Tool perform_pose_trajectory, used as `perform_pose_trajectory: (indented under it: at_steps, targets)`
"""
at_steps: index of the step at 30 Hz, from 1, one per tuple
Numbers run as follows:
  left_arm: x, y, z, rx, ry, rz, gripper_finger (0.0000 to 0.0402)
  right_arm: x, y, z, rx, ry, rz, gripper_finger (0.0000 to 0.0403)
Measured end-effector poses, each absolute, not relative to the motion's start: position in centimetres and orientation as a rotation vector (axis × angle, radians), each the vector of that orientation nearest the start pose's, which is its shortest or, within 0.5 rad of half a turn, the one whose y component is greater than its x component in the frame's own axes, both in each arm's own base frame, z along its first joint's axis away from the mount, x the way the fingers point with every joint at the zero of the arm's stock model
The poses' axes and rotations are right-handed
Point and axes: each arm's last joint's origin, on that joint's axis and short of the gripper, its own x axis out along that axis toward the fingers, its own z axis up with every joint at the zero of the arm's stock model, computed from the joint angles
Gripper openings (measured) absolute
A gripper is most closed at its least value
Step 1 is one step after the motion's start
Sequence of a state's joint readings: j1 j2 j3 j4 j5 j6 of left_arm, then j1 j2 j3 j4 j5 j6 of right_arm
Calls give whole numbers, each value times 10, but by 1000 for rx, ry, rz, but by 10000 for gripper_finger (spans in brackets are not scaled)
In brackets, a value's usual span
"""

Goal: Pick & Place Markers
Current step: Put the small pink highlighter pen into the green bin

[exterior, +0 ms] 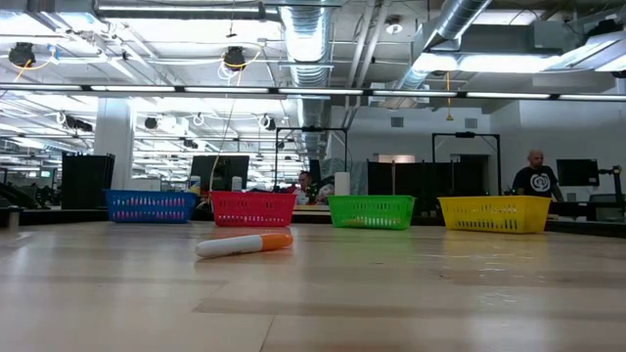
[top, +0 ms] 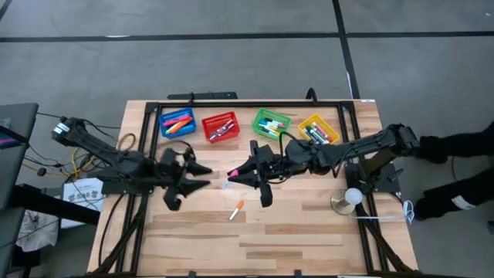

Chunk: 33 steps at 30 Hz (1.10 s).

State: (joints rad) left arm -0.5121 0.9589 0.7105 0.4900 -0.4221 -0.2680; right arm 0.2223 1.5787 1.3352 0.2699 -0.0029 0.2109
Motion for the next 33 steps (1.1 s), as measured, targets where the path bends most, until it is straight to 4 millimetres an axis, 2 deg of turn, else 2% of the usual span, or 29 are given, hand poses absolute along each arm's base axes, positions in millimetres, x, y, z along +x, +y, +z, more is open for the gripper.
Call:
perform_pose_trajectory:
  at_steps: [5, 9, 14, 19, 33]
  targets:
    - [166, -79, 356, -363, -265, -85, 171, 364, 71, 371, 159, 60, 198, 35]
    - [156, -74, 358, -349, -249, -81, 163, 365, 53, 358, 135, 195, 140, 35]
    - [155, -73, 352, -312, -175, -73, 157, 363, 21, 340, 138, 379, 41, 35]
    - [155, -73, 350, -306, -164, -72, 155, 360, -6, 332, 135, 473, -20, 35]
    - [155, -73, 350, -303, -160, -72, 154, 350, -67, 324, 148, 552, -146, 35]
